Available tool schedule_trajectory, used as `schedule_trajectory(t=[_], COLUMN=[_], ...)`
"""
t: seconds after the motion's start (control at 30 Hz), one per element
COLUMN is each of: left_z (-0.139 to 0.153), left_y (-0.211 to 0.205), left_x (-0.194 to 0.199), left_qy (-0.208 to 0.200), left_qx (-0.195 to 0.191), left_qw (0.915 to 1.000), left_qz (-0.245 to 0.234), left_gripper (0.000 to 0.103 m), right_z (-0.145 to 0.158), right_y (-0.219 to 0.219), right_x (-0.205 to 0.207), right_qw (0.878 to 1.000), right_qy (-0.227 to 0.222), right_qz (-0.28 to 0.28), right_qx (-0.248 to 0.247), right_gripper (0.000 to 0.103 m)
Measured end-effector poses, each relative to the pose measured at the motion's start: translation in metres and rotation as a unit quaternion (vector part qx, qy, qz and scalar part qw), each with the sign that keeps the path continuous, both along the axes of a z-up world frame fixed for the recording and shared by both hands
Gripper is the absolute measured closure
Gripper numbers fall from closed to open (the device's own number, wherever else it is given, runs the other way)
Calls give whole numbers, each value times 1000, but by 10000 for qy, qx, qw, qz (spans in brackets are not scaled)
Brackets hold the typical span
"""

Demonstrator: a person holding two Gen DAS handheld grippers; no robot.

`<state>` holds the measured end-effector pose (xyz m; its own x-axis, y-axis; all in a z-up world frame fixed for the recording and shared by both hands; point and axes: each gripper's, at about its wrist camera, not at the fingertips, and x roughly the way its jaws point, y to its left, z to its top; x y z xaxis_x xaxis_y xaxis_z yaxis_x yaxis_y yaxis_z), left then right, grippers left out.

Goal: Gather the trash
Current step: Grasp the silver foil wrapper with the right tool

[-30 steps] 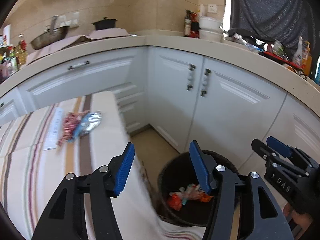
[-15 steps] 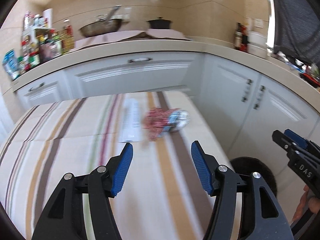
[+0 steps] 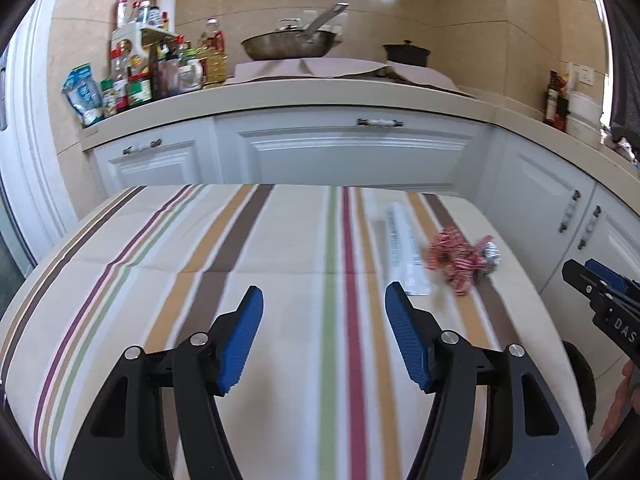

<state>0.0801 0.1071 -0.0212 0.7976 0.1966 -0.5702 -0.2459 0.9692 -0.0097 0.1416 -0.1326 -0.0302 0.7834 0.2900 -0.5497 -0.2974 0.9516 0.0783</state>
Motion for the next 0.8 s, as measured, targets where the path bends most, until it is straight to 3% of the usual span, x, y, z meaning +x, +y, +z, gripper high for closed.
schedule_trajectory(t=[0.2, 0.5, 0.6, 0.7, 0.8], left_z=[-8, -11, -12, -14, -16], left_y=[25, 38, 38, 37, 35], left_x=[3, 11, 14, 19, 23], left_qy=[116, 153, 174, 235, 282], left_qx=[-97, -217, -245, -264, -302], left_qw=[9997, 9994, 9994, 9993, 9991], left_qz=[178, 202, 180, 145, 112], left_gripper=[41, 37, 37, 36, 34], right_z=[-14, -37, -42, -46, -46], right_y=[29, 47, 46, 44, 42], right_x=[26, 67, 77, 82, 82], right_qw=[9993, 9952, 9935, 9920, 9917], right_qy=[329, 944, 1129, 1253, 1280], right_qz=[32, -49, -45, -2, 42], right_qx=[-145, -244, -152, -125, -84], right_gripper=[55, 67, 74, 91, 97])
